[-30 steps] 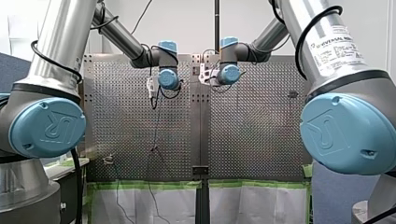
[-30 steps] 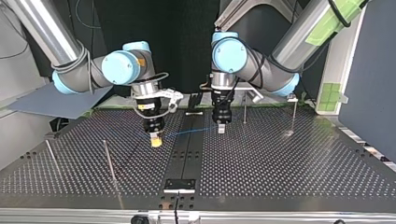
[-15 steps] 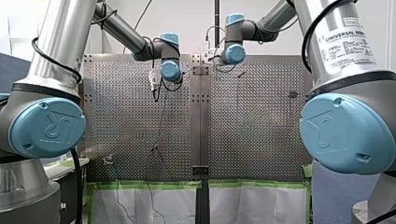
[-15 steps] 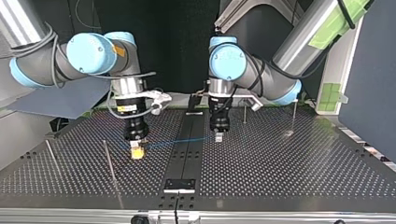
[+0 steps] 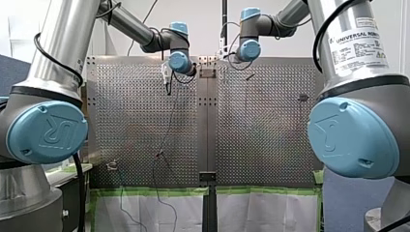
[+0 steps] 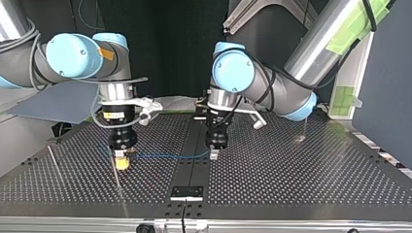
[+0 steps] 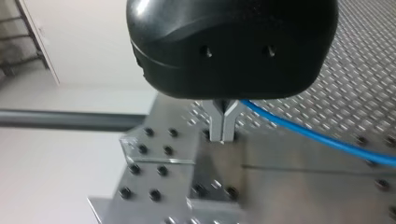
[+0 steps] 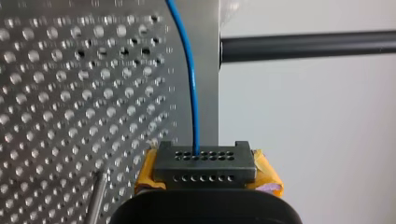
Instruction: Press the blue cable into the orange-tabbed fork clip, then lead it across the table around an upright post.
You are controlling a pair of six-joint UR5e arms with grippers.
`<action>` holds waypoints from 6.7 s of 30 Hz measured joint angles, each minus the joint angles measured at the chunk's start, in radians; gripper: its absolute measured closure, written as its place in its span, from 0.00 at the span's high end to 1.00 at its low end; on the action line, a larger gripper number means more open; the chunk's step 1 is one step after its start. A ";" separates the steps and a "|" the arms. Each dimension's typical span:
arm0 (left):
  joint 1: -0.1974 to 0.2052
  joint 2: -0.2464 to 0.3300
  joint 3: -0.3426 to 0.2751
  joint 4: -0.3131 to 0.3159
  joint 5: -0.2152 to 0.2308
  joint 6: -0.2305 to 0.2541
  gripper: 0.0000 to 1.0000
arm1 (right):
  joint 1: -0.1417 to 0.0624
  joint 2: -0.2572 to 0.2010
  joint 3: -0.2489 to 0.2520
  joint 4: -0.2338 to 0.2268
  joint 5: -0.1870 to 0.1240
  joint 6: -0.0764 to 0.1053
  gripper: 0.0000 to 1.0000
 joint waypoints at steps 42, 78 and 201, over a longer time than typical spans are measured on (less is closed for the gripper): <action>-0.142 -0.244 0.372 -0.117 0.018 -0.067 0.00 | -0.280 -0.040 0.000 0.065 -0.044 0.022 0.00; -0.177 -0.454 0.490 -0.123 0.044 -0.124 0.00 | -0.329 0.070 0.003 0.044 -0.073 0.032 0.00; -0.143 -0.461 0.488 -0.253 -0.102 -0.117 1.00 | -0.331 0.498 0.289 -0.327 0.019 0.027 0.00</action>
